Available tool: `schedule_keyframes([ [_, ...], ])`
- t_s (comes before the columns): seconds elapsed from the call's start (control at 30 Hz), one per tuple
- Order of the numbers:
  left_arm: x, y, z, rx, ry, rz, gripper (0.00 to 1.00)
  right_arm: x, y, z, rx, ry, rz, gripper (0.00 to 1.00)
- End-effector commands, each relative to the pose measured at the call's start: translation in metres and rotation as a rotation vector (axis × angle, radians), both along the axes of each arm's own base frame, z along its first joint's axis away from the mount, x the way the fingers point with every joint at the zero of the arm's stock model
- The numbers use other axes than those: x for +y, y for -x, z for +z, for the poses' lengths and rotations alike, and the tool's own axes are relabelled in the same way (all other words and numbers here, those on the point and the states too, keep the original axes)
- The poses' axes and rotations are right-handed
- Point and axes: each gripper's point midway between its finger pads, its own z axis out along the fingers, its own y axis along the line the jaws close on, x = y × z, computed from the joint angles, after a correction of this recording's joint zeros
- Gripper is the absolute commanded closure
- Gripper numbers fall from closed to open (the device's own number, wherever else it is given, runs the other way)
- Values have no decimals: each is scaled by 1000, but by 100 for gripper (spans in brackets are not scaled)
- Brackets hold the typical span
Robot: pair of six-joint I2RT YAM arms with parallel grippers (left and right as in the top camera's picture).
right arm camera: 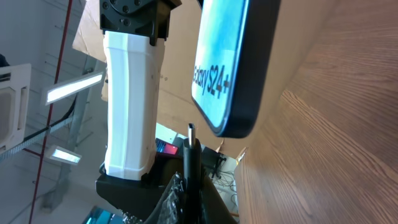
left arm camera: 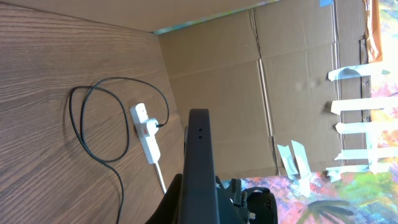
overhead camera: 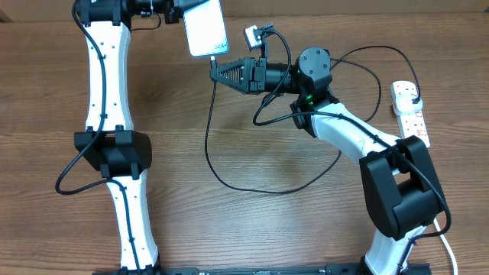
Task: Plug charger to phone and switch on socket
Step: 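Align the connector under the phone's bottom port with the right gripper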
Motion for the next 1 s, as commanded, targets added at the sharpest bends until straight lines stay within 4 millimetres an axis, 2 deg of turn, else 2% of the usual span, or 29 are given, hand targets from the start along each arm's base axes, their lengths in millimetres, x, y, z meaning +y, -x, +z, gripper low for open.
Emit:
schedule_keyframes([
  [0.0,-6,6,10,-2,12,-18,95,0,-3,8,-20,-14,-17,96],
  [0.43,-12,7,9,51,17,-16,96,0,-3,8,-19,-14,-17,96],
  [0.97,-12,8,10,22,18,-29,96,-1,-4,8,-19,-14,-19,96],
])
